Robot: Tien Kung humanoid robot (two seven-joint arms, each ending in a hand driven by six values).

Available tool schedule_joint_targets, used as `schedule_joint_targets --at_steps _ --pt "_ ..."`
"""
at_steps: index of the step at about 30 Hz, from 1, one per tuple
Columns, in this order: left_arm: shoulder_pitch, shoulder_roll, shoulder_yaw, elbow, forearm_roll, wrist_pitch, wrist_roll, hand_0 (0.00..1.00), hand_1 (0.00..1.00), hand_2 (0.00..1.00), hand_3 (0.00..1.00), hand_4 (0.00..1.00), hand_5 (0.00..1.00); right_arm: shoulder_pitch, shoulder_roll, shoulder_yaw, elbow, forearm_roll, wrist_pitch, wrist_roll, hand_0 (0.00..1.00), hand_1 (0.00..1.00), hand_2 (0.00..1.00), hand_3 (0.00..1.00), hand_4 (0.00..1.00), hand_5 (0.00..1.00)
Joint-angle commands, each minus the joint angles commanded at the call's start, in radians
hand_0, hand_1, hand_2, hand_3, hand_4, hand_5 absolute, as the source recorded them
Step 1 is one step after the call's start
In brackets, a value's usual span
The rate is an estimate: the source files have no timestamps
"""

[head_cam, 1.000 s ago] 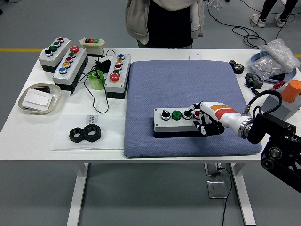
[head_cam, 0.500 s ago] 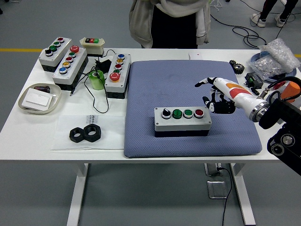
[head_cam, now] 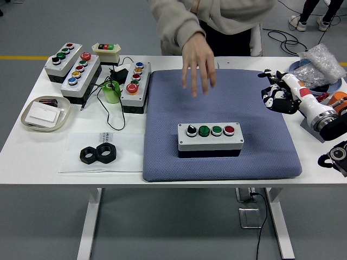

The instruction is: Pick up the button,place it on the desk,press the button,press the button

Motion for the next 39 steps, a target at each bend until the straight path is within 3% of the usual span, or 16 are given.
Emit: schedule_joint_targets --at_steps 3,7,13,17,24,27,28,39 --pt "-0.001 0.000 0.001 0.000 -0.002 0.000 -0.001 0.746 0.783 0.855 0.771 0.542 0.998 -0.007 0.002 0.022 -0.022 0.124 -0.067 0.016 0.868 0.764 0.783 0.801 0.529 0.002" --pt "-0.001 -0.001 0.001 0.000 -0.002 0.001 0.000 0.746 0.782 0.855 0.772 0.542 0.998 -0.010 0.007 0.041 -0.049 0.292 -0.122 0.048 0.871 0.782 0.806 0.801 0.532 0.017" --pt "-0.001 -0.002 0.000 0.000 -0.001 0.001 0.000 0.746 0.783 0.855 0.773 0.542 0.998 -0.017 0.010 0.061 -0.080 0.528 -0.138 0.064 0.877 0.790 0.817 0.802 0.532 0.032" --pt "-0.001 -0.003 0.000 0.000 -0.002 0.001 0.000 0.746 0.783 0.854 0.772 0.542 0.998 -0.021 0.013 0.071 -0.093 0.611 -0.146 0.071 0.879 0.790 0.816 0.802 0.538 0.046" --pt "-0.001 -0.004 0.001 0.000 -0.002 0.001 0.000 0.746 0.783 0.854 0.771 0.542 0.998 -0.022 0.016 0.075 -0.101 0.610 -0.168 0.076 0.886 0.799 0.821 0.803 0.544 0.054" --pt "0.000 -0.004 0.001 0.000 -0.002 0.001 -0.001 0.746 0.783 0.854 0.771 0.542 0.998 -0.022 0.015 0.070 -0.101 0.536 -0.180 0.078 0.886 0.799 0.821 0.803 0.544 0.054" --pt "0.000 -0.004 0.001 0.000 -0.001 0.001 0.000 0.746 0.783 0.853 0.772 0.542 0.998 -0.022 0.015 0.069 -0.101 0.514 -0.181 0.079 0.901 0.822 0.852 0.847 0.575 0.059" --pt "0.005 -0.004 -0.006 0.000 0.012 0.000 0.004 0.746 0.783 0.853 0.772 0.542 0.998 -0.025 0.017 0.057 -0.099 0.415 -0.163 0.070 0.920 0.834 0.864 0.867 0.632 0.071"
